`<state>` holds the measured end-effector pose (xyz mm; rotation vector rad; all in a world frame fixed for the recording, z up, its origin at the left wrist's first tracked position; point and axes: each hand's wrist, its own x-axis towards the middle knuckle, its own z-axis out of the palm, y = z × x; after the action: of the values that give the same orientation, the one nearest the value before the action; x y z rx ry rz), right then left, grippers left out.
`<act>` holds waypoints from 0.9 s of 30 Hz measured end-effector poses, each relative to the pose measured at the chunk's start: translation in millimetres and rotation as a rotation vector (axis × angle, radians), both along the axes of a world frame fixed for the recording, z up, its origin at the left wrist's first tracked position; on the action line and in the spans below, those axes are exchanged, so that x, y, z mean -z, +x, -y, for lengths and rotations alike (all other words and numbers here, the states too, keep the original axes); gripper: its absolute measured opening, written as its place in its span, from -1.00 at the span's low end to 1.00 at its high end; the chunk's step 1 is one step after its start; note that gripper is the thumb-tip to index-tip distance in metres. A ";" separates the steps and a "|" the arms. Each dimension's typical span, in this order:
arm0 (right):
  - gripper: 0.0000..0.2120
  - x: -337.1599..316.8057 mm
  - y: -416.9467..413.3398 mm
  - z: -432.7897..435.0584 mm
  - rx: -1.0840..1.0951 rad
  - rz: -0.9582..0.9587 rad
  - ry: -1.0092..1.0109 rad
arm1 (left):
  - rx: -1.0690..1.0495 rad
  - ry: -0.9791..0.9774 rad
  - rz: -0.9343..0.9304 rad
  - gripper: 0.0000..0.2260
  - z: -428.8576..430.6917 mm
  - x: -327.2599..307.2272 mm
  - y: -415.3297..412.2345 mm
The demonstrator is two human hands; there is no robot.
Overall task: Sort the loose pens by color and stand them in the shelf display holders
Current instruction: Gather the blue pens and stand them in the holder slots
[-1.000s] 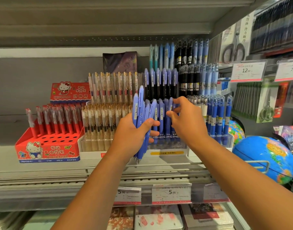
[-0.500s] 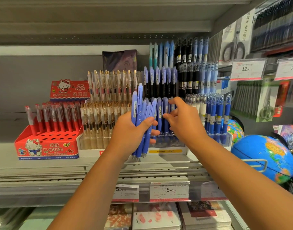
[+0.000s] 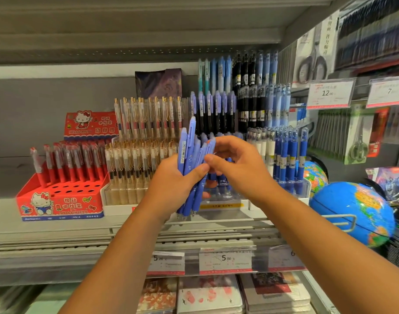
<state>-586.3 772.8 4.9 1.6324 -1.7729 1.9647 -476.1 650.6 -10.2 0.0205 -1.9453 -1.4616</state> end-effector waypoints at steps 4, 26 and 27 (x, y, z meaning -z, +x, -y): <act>-0.83 0.2 -4.5 -2.1 -0.037 0.094 -0.050 | -0.025 -0.016 -0.006 -0.80 0.5 0.2 -1.5; -0.69 -10.2 -14.9 -0.4 0.732 -0.500 -0.115 | -0.049 0.058 0.001 -0.86 2.0 0.0 -0.6; -0.68 -11.2 -15.8 0.4 0.728 -0.498 -0.067 | -0.047 0.056 0.001 -0.86 2.0 0.2 -0.6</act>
<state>-602.1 772.4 16.1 1.0802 -1.7170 1.1617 -476.7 648.6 -10.3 0.0921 -1.8917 -1.4855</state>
